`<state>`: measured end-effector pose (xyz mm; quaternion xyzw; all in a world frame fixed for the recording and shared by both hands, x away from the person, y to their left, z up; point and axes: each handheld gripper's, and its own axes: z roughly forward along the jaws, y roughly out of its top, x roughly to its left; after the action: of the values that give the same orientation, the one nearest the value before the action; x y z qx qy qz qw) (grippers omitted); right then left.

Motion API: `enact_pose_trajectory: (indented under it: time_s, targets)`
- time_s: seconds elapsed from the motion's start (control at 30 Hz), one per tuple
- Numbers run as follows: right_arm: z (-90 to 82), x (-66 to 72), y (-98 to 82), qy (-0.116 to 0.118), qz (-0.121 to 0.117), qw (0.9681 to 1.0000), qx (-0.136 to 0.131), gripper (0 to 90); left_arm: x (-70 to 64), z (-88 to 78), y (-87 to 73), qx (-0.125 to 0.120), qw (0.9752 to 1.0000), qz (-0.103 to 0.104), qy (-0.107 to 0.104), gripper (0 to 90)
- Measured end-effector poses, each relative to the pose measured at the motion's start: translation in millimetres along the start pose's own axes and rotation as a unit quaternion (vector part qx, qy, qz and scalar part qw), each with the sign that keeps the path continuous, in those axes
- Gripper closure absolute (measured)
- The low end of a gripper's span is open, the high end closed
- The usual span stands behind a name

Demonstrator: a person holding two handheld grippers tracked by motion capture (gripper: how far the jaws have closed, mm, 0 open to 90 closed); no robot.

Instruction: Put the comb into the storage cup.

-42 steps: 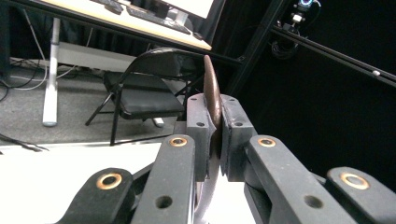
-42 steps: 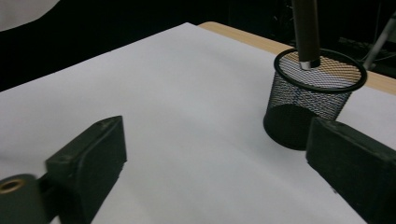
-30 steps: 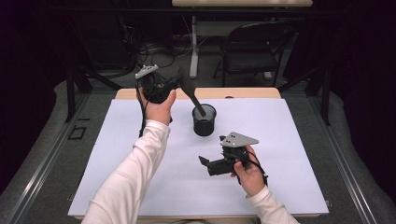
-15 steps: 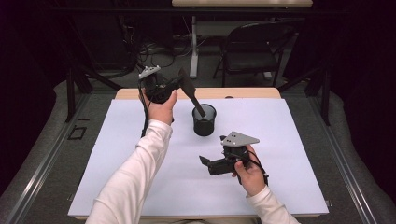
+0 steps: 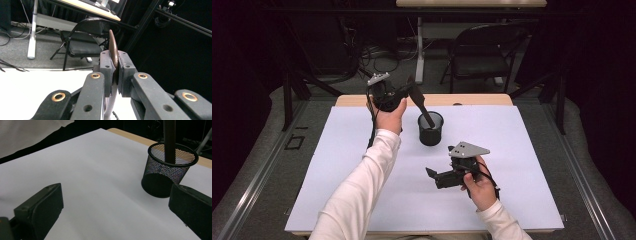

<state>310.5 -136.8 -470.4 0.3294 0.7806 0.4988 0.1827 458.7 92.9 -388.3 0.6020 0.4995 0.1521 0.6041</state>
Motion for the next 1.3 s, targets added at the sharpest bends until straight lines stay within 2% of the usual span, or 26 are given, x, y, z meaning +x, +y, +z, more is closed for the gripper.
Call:
enact_pose_trajectory:
  time_s: [0.17,0.27,0.3,0.43,0.5,1.0,1.3]
  targets:
    - [-1.4,-0.2,-0.7,-0.001,0.0,1.0,0.002,0.0,1.2,5.7,-4.4,0.005,1.0,-0.001,0.002,84.7]
    - [-2.7,-0.9,-1.1,-0.002,0.001,1.0,0.0,0.0,2.4,9.1,-8.1,0.005,0.9999,-0.012,0.002,84.7]
    - [-3.1,-0.9,-1.1,-0.002,0.002,1.0,-0.001,0.0,3.7,9.8,-9.1,0.01,0.9999,-0.008,0.004,84.7]
    - [-4.0,-1.4,-1.6,-0.003,0.004,1.0,0.001,0.0,4.6,13.1,-12.7,0.015,0.9997,-0.017,0.004,84.7]
    - [-4.1,-1.4,-1.8,-0.002,0.006,1.0,0.001,0.0,5.7,14.1,-13.9,0.018,0.9997,-0.012,0.006,84.7]
    - [-3.4,-1.1,-1.8,0.0,0.005,1.0,0.003,0.0,6.3,20.6,-23.9,0.032,0.9993,-0.015,0.009,84.6]
    - [-2.7,-1.2,-1.9,0.002,0.005,1.0,0.004,0.0,3.7,24.5,-28.2,0.044,0.999,-0.007,0.008,84.6]
